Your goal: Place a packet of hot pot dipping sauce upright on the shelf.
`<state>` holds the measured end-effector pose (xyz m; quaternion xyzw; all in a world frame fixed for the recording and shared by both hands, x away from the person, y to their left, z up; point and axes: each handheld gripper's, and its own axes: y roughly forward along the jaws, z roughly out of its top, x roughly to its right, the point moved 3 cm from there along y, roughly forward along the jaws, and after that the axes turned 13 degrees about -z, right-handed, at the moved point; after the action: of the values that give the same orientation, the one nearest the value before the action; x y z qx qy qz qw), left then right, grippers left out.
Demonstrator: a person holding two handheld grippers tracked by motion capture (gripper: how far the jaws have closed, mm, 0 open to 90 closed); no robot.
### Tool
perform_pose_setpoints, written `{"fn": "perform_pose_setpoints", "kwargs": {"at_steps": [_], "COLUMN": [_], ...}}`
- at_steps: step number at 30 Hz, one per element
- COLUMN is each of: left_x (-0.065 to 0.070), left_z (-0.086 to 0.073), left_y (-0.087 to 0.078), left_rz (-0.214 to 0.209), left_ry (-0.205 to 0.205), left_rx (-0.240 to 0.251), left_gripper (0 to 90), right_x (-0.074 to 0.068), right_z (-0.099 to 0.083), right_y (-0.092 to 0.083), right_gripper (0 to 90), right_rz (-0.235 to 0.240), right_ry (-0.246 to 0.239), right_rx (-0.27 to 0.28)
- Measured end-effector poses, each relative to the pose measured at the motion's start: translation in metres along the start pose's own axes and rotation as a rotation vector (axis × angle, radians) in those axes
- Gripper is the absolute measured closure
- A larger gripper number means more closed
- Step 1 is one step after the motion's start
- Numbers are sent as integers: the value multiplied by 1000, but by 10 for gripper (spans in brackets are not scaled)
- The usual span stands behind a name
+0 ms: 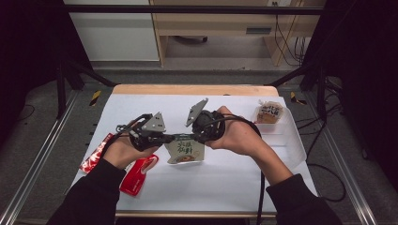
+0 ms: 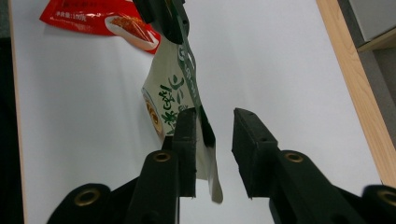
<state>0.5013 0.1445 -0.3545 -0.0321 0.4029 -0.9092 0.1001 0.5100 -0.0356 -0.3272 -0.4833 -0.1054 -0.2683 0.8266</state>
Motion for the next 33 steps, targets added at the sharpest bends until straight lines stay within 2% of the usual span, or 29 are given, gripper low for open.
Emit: {"fn": "perform_pose_setpoints", "kwargs": {"at_steps": [6, 12, 14, 16, 21, 24, 33], "left_x": [1, 1, 1, 1, 1, 0, 0], "left_z": [2, 1, 1, 1, 2, 2, 1], "left_y": [-1, -1, -2, -2, -1, -1, 1], "left_rz": [-3, -4, -4, -4, -4, -4, -13], "left_ry": [1, -2, -3, -2, -4, -4, -18], "left_rx": [15, 19, 18, 22, 29, 30, 45], "left_gripper": [900, 900, 900, 900, 900, 900, 900], "right_x": [-8, -9, -9, -7, -4, -3, -4], "right_z": [-1, -2, -2, -3, -4, -5, -3], "right_y": [16, 22, 23, 23, 23, 23, 22], "right_gripper": [657, 653, 690, 773, 856, 885, 900], "right_rz": [1, 12, 15, 14, 6, 9, 24], "right_ry": [-69, -81, -77, -69, -74, -72, -72], "right_rx": [-53, -83, -91, -101, -109, -112, -151]}}
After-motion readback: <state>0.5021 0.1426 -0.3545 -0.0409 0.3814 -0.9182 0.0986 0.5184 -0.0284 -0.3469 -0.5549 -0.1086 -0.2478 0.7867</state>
